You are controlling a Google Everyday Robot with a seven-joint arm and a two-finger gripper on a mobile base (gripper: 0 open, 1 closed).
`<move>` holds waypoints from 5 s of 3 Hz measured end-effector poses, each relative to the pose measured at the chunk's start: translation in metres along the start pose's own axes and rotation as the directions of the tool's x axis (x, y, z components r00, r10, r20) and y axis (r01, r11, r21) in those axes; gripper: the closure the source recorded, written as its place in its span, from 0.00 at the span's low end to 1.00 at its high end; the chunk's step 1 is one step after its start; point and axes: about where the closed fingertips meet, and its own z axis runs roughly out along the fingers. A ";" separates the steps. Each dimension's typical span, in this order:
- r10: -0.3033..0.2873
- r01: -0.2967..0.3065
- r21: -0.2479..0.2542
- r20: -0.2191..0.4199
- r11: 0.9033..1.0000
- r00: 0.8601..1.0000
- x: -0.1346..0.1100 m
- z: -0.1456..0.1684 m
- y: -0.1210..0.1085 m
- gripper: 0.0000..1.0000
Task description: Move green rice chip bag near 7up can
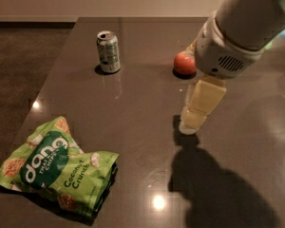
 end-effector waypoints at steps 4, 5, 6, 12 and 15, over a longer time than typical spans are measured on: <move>-0.092 0.097 -0.133 0.043 0.986 0.995 -0.083 0.067 0.082 0.00; -0.092 0.097 -0.133 0.043 0.986 0.995 -0.083 0.067 0.082 0.00; -0.113 0.120 -0.136 0.057 0.983 0.992 -0.096 0.071 0.091 0.00; -0.188 0.223 -0.290 0.142 0.931 0.972 -0.151 0.134 0.155 0.65; -0.169 0.193 -0.193 0.131 0.962 0.977 -0.152 0.121 0.073 1.00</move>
Offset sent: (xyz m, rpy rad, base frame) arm -0.0341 0.0988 -0.0559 0.0168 0.0818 0.0952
